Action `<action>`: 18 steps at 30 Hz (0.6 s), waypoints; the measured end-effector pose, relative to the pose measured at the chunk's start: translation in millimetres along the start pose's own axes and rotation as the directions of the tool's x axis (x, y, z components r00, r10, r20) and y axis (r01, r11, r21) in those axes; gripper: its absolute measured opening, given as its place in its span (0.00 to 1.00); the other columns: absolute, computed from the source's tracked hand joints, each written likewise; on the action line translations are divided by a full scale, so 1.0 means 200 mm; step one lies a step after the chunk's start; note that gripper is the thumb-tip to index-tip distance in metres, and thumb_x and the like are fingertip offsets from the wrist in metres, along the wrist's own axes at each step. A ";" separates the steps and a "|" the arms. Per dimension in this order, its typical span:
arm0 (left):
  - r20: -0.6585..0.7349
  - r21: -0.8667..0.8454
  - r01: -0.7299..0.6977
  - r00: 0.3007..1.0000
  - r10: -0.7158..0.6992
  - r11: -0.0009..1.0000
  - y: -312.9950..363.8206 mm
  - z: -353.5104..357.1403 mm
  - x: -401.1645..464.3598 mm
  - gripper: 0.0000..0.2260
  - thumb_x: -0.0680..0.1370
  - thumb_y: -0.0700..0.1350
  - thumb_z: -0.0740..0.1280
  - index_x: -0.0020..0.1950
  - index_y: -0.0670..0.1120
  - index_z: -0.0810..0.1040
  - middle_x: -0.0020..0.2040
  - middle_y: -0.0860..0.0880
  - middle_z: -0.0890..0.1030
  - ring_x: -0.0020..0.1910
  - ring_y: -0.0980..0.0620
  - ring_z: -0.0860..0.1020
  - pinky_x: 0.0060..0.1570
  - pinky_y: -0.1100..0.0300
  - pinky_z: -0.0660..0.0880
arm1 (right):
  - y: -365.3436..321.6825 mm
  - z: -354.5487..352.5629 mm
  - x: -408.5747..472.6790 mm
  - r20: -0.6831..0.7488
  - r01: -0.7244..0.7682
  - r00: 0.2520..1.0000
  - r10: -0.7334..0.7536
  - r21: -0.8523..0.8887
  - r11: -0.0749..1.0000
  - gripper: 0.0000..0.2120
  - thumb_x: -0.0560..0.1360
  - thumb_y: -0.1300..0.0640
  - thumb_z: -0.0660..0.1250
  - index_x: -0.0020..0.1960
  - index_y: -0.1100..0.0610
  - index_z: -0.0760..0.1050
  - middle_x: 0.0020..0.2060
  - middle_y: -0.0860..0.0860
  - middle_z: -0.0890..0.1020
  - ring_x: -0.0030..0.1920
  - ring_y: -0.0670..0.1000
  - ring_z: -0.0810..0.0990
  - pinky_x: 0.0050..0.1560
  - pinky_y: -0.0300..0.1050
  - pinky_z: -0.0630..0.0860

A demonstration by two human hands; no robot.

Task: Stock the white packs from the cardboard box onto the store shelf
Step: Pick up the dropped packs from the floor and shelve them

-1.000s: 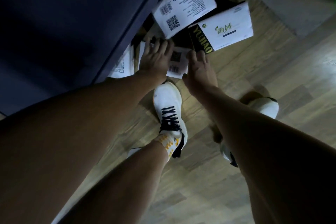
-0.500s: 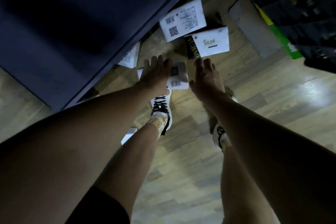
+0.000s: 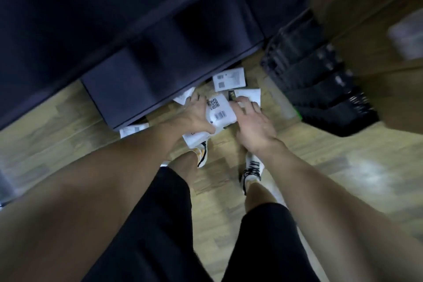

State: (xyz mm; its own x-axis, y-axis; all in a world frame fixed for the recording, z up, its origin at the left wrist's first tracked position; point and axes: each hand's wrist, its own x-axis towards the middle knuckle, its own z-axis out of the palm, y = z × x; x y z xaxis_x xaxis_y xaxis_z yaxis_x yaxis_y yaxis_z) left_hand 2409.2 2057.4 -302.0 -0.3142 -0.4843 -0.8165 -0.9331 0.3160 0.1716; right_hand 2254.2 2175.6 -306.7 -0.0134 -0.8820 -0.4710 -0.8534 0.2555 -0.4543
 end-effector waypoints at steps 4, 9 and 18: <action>0.058 -0.205 0.080 0.996 -0.070 0.975 0.16 -0.36 -0.46 0.39 0.64 0.55 0.79 0.68 0.44 0.64 0.62 0.47 0.68 0.60 0.46 0.73 0.47 0.54 0.76 | -0.17 -0.44 -0.24 -0.116 0.218 0.962 -0.245 -0.208 0.953 0.42 0.60 0.72 0.70 0.72 0.52 0.65 0.71 0.53 0.66 0.69 0.57 0.66 0.66 0.53 0.70; 0.040 -0.337 0.040 0.999 -0.028 0.941 0.34 -0.81 -1.09 0.29 0.65 0.56 0.78 0.60 0.47 0.71 0.54 0.48 0.78 0.50 0.48 0.80 0.43 0.53 0.79 | -0.38 -0.95 -0.54 -0.216 0.302 0.891 -0.400 -0.377 0.876 0.39 0.65 0.67 0.73 0.74 0.58 0.67 0.71 0.56 0.70 0.73 0.61 0.66 0.72 0.55 0.64; -0.155 -0.404 -0.146 0.984 0.090 0.903 0.37 -1.18 -1.80 0.37 0.68 0.59 0.77 0.72 0.49 0.68 0.64 0.50 0.76 0.62 0.49 0.75 0.66 0.50 0.72 | -0.80 -1.57 -0.81 -0.225 0.368 0.803 -0.551 -0.539 0.757 0.27 0.64 0.59 0.75 0.61 0.57 0.73 0.52 0.53 0.77 0.53 0.57 0.75 0.50 0.50 0.73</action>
State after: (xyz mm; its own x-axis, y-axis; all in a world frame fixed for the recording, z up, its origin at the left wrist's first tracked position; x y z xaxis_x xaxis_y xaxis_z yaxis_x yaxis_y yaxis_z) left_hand 2411.5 2063.5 134.8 -0.4199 -0.5747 -0.7025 -0.8676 0.0269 0.4966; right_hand 2229.2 2152.8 79.5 0.3422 -0.9387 0.0422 -0.9323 -0.3448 -0.1097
